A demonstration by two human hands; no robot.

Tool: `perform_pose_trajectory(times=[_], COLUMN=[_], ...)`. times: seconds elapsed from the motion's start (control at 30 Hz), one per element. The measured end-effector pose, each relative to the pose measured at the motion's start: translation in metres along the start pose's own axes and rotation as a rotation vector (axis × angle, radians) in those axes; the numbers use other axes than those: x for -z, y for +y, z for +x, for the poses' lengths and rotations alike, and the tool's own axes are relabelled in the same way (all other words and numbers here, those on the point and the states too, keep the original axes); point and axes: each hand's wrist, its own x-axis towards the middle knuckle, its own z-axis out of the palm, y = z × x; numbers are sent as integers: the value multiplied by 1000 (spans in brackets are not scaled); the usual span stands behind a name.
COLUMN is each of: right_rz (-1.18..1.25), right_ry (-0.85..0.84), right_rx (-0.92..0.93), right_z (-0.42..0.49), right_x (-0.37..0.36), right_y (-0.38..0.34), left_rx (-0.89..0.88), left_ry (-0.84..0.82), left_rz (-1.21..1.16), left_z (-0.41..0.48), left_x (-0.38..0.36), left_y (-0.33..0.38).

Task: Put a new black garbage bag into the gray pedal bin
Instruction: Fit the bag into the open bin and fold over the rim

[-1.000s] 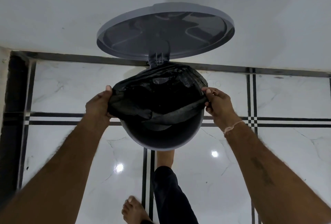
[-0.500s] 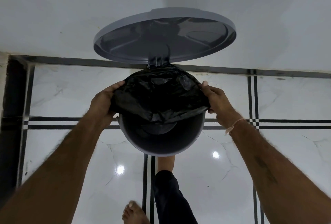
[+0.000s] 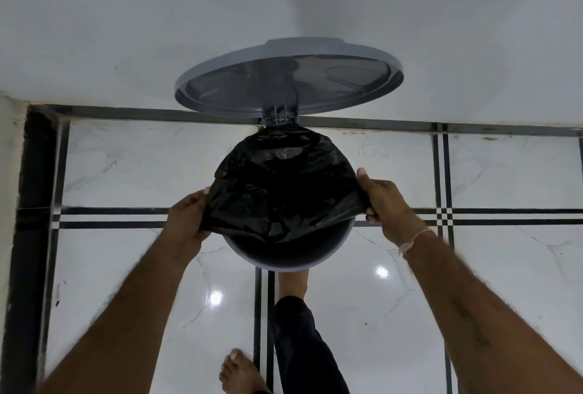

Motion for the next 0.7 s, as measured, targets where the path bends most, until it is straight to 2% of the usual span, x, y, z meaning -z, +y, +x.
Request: perform_pose_trajectory(times=[0.13,0.23,0.37,0.53,0.7], right_rz=[193,307,383,379,511], right_ry=[39,93,187,245,239], right_rx=[5,-24,-38,-67,-134], right_z=[-18,-24,-29,-39,-47], right_x=[-7,-13,-19,-22,-26], right_y=[19,28,36,53,62], left_rx=[55,59,45,165,165], left_ry=[-114,-197,-160,25,16], left_rz=[-196,-235,-313,-272,-361], left_z=[-5,-17,-31,-43,-53], left_x=[6,9,11,7,-1], left_y=[-8,-16,-25,-33,-36])
